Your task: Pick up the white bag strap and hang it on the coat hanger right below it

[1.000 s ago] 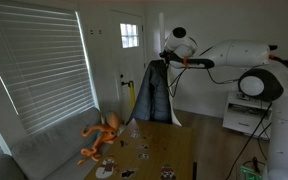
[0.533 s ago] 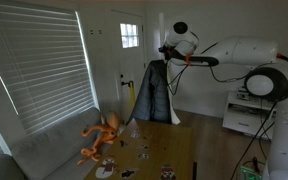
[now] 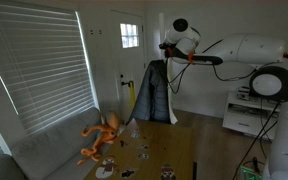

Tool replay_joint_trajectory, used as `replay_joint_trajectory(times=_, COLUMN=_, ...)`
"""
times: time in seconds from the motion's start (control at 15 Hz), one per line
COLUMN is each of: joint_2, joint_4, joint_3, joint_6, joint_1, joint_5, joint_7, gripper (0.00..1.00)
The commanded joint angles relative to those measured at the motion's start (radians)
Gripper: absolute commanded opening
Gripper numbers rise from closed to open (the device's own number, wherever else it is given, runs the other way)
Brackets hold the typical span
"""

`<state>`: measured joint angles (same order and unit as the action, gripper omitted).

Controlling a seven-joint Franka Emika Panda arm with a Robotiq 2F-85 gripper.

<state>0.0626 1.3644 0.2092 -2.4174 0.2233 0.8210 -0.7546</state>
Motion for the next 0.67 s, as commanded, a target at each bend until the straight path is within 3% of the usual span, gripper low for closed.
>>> replay_joint_trajectory(times=0.0, joint_2=-0.080, joint_4=0.076, joint_3=-0.007, joint_6=0.031, joint_1=-0.018, joint_5=0.049, joint_7=-0.072, gripper=0.01)
replay_joint_trajectory(times=0.6, joint_2=-0.234, joint_4=0.255, joint_3=-0.024, joint_6=0.108, joint_1=-0.014, joint_5=0.123, joint_7=-0.151, gripper=0.01)
